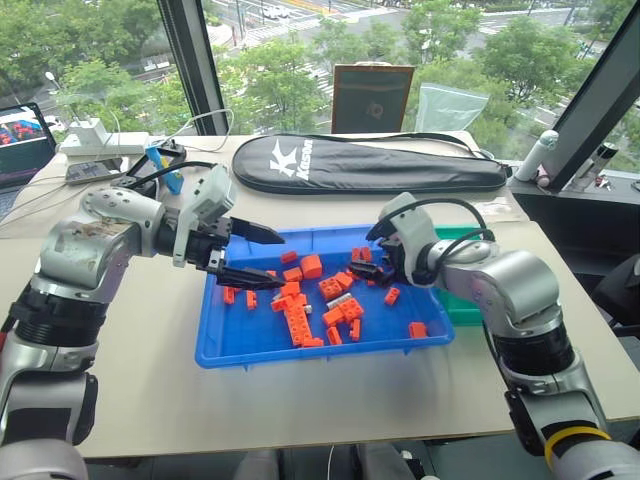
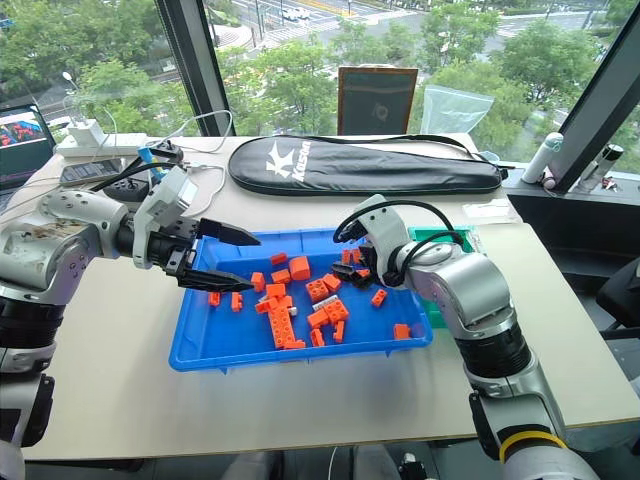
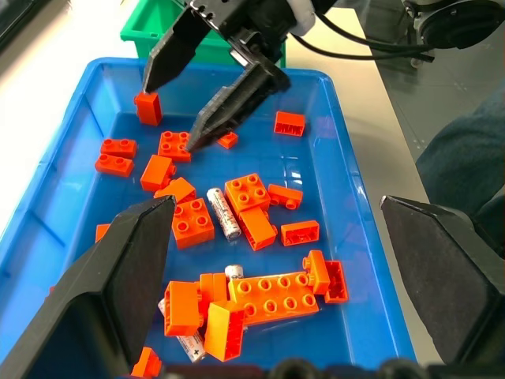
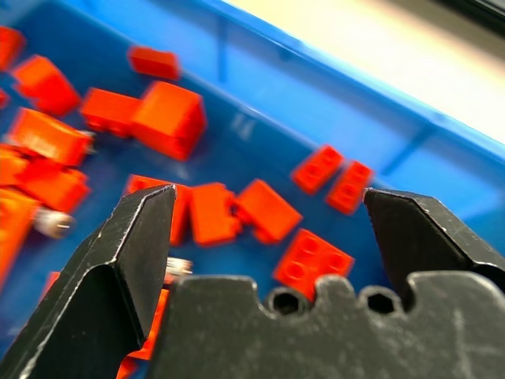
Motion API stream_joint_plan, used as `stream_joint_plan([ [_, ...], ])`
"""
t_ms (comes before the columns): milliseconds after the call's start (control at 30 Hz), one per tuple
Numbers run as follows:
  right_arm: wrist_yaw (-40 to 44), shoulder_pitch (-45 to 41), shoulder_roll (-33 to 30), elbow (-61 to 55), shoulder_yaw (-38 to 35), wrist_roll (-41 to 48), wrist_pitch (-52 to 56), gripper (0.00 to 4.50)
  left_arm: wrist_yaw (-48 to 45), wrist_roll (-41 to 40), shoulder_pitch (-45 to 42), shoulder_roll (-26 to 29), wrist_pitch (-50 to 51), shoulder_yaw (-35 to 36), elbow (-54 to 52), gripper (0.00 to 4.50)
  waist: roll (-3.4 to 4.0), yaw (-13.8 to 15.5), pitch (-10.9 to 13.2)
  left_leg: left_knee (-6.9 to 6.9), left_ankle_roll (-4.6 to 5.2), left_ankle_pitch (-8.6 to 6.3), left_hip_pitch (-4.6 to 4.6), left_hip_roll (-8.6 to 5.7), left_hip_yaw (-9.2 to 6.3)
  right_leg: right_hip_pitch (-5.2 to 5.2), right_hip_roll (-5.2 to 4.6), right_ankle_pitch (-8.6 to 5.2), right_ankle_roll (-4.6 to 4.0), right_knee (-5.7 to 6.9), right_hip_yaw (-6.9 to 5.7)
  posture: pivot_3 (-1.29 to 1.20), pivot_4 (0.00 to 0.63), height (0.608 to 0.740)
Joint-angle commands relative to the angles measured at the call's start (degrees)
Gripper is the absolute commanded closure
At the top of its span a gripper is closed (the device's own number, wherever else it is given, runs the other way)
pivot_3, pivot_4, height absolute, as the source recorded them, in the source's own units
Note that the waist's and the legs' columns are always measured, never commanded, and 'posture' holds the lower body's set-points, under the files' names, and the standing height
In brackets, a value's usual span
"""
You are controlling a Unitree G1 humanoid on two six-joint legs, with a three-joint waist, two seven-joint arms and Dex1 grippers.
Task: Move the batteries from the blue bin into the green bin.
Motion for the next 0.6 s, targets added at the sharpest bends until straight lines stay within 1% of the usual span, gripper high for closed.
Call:
stream_joint_plan([
  [33, 0.0, -0.2, 0.7, -1.7, 3.8, 0.9, 4.2, 0.04, -0.3, 0.7, -0.9, 0.2, -1.6, 0.2, -0.4, 0.00, 0.00, -0.1, 0.0, 0.00, 0.00, 0.00, 0.00, 0.00, 0.00, 0.00, 0.00, 0.00, 0.00, 0.00, 0.00, 0.00, 0.150, 0.740],
  [133, -1.3, 0.5, 2.9, -0.3, 3.9, 0.3, 5.5, 0.04, 0.0, 0.5, -1.5, 0.0, -1.1, 0.2, -0.7, 0.00, 0.00, -0.1, 0.0, 0.04, 0.00, 0.00, 0.00, 0.01, 0.00, -0.02, 0.02, 0.00, 0.00, 0.03, 0.01, 0.00, 0.150, 0.740],
  [267, -2.5, 1.5, 3.6, 0.5, 4.4, -0.4, 6.6, 0.04, -0.1, 0.5, -1.2, 0.4, -1.0, 0.5, -1.0, 0.00, 0.00, 0.0, 0.0, 0.06, 0.00, 0.00, 0.00, 0.00, 0.00, -0.01, 0.01, 0.00, 0.00, 0.04, 0.00, 0.00, 0.150, 0.740],
  [600, -2.7, 2.4, 2.5, 1.4, 6.0, -1.2, 6.1, 0.04, 0.0, 0.4, -0.9, 0.6, -0.8, 0.7, -1.3, 0.00, 0.00, -0.1, 0.0, 0.07, 0.00, 0.00, 0.00, 0.01, 0.00, -0.02, 0.03, 0.00, 0.00, 0.05, 0.00, 0.00, 0.150, 0.740],
])
